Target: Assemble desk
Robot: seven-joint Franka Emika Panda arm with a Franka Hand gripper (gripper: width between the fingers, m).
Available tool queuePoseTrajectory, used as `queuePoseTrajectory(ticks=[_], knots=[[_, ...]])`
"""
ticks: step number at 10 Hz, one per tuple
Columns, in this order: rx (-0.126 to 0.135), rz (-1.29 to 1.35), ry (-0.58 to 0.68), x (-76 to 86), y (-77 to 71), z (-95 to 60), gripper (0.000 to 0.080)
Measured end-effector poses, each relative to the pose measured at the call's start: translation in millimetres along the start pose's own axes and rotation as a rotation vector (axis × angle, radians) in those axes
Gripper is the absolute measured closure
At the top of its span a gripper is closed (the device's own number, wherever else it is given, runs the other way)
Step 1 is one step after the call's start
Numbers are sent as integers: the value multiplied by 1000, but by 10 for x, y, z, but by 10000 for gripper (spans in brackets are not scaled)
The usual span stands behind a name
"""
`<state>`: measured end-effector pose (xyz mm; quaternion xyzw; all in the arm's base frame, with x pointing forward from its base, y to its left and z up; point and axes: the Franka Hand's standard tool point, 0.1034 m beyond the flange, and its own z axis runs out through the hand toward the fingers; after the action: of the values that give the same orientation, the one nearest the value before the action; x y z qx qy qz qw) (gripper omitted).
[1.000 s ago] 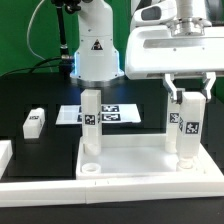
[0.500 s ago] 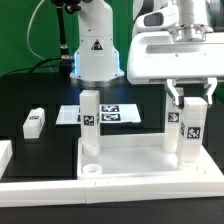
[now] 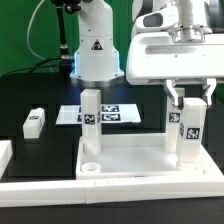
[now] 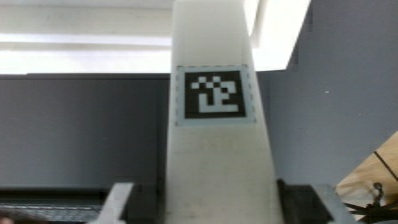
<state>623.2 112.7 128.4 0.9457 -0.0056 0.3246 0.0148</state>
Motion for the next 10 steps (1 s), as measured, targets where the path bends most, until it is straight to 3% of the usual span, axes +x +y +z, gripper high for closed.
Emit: queuePoseTrajectory(ticks=[2, 3, 4, 8, 10], knots=[[0, -9, 0, 0, 0, 0, 225], [0, -12, 0, 0, 0, 0, 225], [0, -15, 0, -1, 1, 0, 164], [0, -30, 0, -1, 2, 1, 151], [0, -61, -45, 119, 122, -63, 151]])
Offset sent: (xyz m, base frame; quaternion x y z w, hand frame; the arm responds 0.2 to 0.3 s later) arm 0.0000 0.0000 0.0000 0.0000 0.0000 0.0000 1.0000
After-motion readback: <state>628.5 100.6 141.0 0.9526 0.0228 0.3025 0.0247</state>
